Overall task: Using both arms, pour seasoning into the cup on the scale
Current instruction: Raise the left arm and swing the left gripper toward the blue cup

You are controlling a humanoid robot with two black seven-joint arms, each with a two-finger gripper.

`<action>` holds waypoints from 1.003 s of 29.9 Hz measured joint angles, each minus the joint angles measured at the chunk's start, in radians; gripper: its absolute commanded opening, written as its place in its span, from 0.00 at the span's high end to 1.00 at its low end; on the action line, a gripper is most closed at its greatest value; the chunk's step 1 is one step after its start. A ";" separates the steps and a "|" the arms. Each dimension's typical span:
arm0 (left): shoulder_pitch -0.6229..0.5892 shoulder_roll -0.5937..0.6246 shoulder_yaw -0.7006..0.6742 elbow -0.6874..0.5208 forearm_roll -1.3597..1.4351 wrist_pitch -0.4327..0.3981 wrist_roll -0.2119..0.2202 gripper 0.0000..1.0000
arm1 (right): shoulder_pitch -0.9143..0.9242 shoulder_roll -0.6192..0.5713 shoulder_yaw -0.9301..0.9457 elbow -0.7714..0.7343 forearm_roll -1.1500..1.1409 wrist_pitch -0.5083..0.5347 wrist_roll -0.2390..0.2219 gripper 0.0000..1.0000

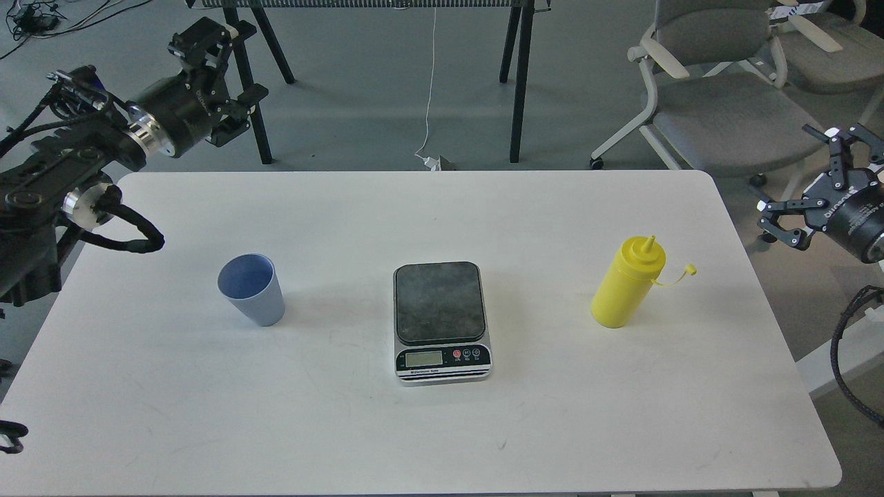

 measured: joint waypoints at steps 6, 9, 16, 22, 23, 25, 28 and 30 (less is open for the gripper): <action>0.011 0.001 -0.001 0.000 -0.033 0.000 0.000 0.00 | -0.003 0.000 0.001 -0.001 0.000 0.000 0.002 0.02; 0.002 0.011 -0.006 0.000 -0.056 0.000 0.000 0.00 | -0.005 0.001 0.001 -0.002 0.000 0.000 0.003 0.02; 0.000 0.017 -0.079 0.049 -0.156 0.000 0.000 0.00 | -0.006 0.022 0.000 0.002 0.001 0.000 0.003 0.02; 0.000 0.014 -0.141 0.060 -0.183 0.000 0.000 0.00 | -0.005 0.026 0.000 0.004 0.002 0.000 0.003 0.02; -0.002 0.017 -0.148 0.060 -0.182 0.000 0.000 0.00 | -0.005 0.026 0.000 0.005 0.002 0.000 0.003 0.02; -0.013 0.032 -0.150 0.058 -0.174 0.000 0.000 0.00 | -0.005 0.026 0.000 0.006 0.002 0.000 0.003 0.02; -0.060 0.086 -0.145 0.056 -0.131 0.000 0.000 0.00 | -0.009 0.024 0.000 0.006 0.003 0.000 0.003 0.02; -0.102 0.120 -0.143 0.056 -0.056 0.000 0.000 0.00 | -0.014 0.023 0.000 0.006 0.003 0.000 0.003 0.02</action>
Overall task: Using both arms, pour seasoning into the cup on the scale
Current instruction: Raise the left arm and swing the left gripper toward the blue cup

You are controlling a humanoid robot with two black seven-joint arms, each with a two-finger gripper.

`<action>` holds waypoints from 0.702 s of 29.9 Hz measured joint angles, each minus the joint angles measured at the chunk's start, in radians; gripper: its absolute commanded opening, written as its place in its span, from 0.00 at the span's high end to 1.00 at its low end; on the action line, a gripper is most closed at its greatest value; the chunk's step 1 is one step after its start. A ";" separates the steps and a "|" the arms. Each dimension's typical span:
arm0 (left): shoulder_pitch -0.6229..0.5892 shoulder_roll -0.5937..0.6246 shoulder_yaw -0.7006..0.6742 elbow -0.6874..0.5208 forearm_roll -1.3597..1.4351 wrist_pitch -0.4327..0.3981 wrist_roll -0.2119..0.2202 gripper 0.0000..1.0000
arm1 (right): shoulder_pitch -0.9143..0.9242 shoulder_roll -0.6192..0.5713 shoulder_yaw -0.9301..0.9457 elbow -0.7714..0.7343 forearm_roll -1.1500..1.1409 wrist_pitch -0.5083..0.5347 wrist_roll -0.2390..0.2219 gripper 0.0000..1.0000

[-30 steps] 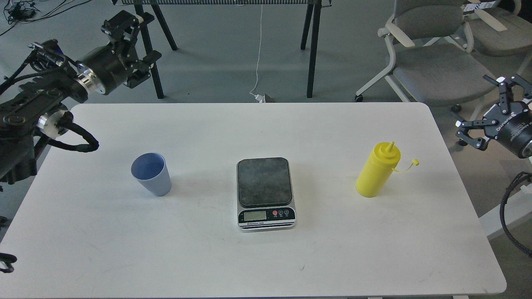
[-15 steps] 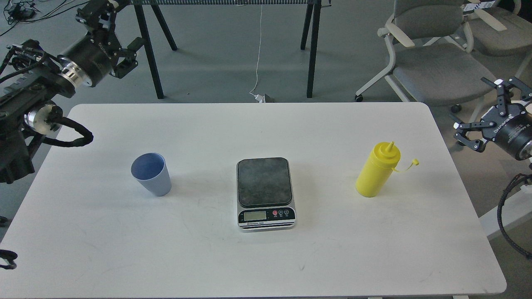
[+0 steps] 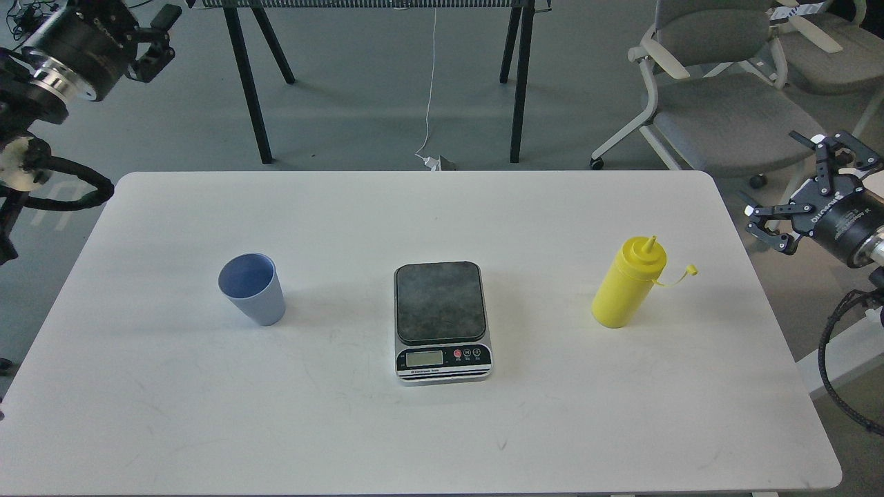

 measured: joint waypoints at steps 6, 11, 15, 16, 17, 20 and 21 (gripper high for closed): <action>-0.147 0.042 0.002 -0.014 0.512 0.000 0.000 0.00 | -0.005 0.001 0.000 0.000 0.000 0.000 0.002 0.02; -0.211 0.052 0.003 -0.142 0.965 0.000 0.000 0.00 | -0.011 0.004 0.000 0.004 0.003 0.000 0.002 0.02; -0.213 0.097 0.061 -0.321 1.290 0.000 0.000 0.00 | -0.021 0.005 -0.001 0.004 0.004 0.000 0.003 0.02; -0.212 0.103 0.089 -0.358 1.352 0.000 0.000 0.00 | -0.024 0.006 0.000 0.004 0.004 0.000 0.003 0.02; -0.212 0.108 0.129 -0.396 1.414 0.000 0.000 0.00 | -0.027 0.006 0.000 0.004 0.004 0.000 0.003 0.02; -0.214 0.114 0.270 -0.473 1.538 0.000 -0.001 0.00 | -0.034 0.006 0.002 0.005 0.006 0.000 0.003 0.02; -0.219 0.115 0.321 -0.486 1.566 0.000 -0.001 0.00 | -0.037 0.006 0.003 0.004 0.006 0.000 0.003 0.02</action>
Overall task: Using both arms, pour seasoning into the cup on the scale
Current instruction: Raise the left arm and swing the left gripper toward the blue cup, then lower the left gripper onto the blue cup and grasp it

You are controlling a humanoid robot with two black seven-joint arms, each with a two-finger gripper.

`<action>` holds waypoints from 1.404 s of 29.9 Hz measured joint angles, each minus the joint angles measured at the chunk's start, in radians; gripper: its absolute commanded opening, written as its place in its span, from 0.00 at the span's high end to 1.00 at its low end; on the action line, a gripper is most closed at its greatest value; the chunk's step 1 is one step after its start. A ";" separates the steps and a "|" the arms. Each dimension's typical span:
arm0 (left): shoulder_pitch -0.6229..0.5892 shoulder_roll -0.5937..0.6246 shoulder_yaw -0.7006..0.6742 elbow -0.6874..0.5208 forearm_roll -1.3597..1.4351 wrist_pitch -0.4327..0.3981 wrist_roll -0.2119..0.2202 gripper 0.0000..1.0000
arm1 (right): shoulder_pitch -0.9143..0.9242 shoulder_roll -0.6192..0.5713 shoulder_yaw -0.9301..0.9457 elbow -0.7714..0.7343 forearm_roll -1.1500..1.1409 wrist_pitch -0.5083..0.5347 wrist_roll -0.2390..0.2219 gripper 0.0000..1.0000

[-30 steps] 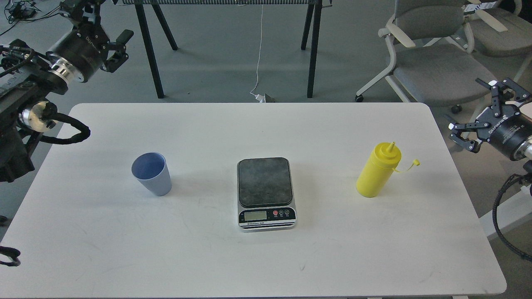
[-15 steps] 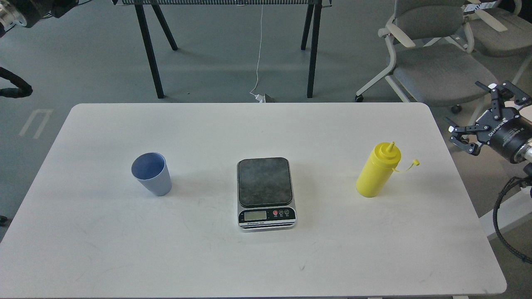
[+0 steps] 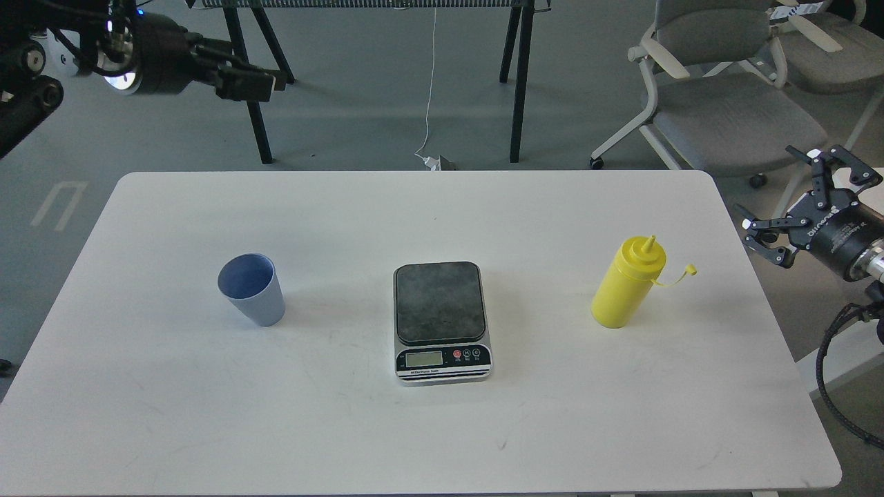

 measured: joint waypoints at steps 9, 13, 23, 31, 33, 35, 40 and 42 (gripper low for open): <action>-0.021 -0.010 0.265 -0.013 0.169 0.000 0.001 0.00 | -0.011 0.002 0.005 0.002 0.003 0.000 0.001 0.02; -0.010 -0.015 0.296 -0.011 0.175 0.001 0.001 0.01 | -0.011 0.003 0.004 0.003 0.003 0.000 0.001 0.02; 0.048 -0.029 0.334 0.009 0.168 0.001 0.001 0.02 | -0.011 0.006 0.002 0.000 0.003 0.000 0.002 0.02; 0.082 -0.058 0.333 0.014 0.161 0.000 0.001 0.02 | -0.016 0.006 -0.001 0.000 0.003 0.000 0.002 0.02; 0.086 -0.066 0.332 0.019 0.160 0.000 0.001 0.03 | -0.019 0.006 -0.001 0.000 0.003 0.000 0.001 0.02; 0.088 -0.076 0.332 0.023 0.159 0.000 0.001 0.03 | -0.023 0.006 -0.001 0.000 0.003 0.000 0.001 0.02; 0.104 -0.106 0.331 0.049 0.158 0.000 0.001 0.03 | -0.027 0.006 0.001 0.001 0.003 0.000 0.001 0.02; 0.119 -0.117 0.331 0.069 0.158 0.000 0.001 0.03 | -0.029 0.006 0.004 0.001 0.003 0.000 0.001 0.02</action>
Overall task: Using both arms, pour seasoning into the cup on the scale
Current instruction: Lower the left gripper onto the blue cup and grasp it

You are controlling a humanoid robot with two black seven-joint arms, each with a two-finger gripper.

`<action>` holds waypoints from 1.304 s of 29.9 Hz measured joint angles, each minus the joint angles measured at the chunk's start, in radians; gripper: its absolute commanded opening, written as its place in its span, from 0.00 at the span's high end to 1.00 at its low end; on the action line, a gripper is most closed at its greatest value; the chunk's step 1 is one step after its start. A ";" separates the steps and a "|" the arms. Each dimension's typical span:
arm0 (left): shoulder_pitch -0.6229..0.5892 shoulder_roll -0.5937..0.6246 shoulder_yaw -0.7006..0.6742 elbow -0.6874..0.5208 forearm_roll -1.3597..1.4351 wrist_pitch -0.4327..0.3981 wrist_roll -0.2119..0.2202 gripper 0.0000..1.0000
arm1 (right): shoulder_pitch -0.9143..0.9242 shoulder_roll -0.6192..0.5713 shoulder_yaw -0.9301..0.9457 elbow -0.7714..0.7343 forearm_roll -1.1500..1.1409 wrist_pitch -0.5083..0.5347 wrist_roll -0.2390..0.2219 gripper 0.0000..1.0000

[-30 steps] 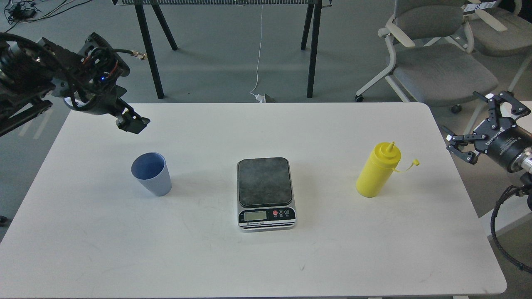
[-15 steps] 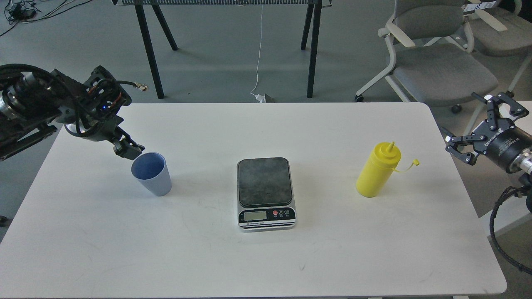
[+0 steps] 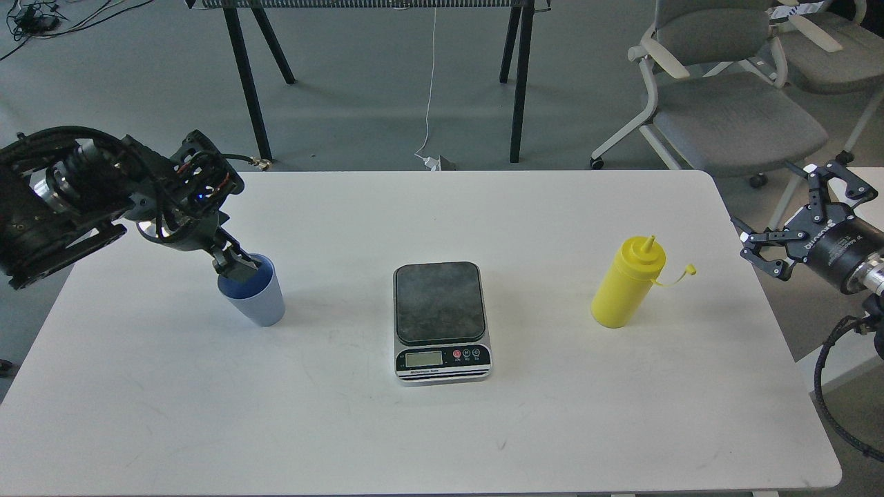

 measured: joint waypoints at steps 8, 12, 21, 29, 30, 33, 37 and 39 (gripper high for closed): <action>0.034 -0.024 0.001 0.045 -0.014 0.000 0.000 0.08 | -0.005 -0.002 0.004 0.000 0.000 0.000 0.000 0.02; 0.040 -0.024 0.002 0.053 -0.021 0.000 0.000 0.11 | -0.005 -0.002 0.004 0.000 0.000 0.000 0.000 0.02; 0.052 -0.045 0.003 0.087 -0.024 0.000 0.000 0.26 | -0.010 -0.002 0.004 -0.001 0.000 0.000 0.000 0.02; 0.067 -0.067 0.004 0.102 -0.021 0.006 0.000 0.34 | -0.016 -0.002 0.007 -0.002 0.000 0.000 0.000 0.02; 0.067 -0.072 0.004 0.107 -0.022 0.007 0.000 0.35 | -0.017 -0.002 0.007 -0.002 0.000 0.000 0.000 0.02; 0.067 -0.080 0.004 0.124 -0.022 0.008 0.000 0.42 | -0.019 -0.002 0.008 -0.003 0.000 0.000 0.000 0.02; 0.067 -0.084 0.004 0.131 -0.022 0.009 0.000 0.62 | -0.023 -0.002 0.008 -0.003 0.000 0.000 0.000 0.02; 0.067 -0.084 0.004 0.131 -0.023 0.009 0.000 0.70 | -0.024 -0.002 0.008 -0.003 0.000 0.000 0.000 0.02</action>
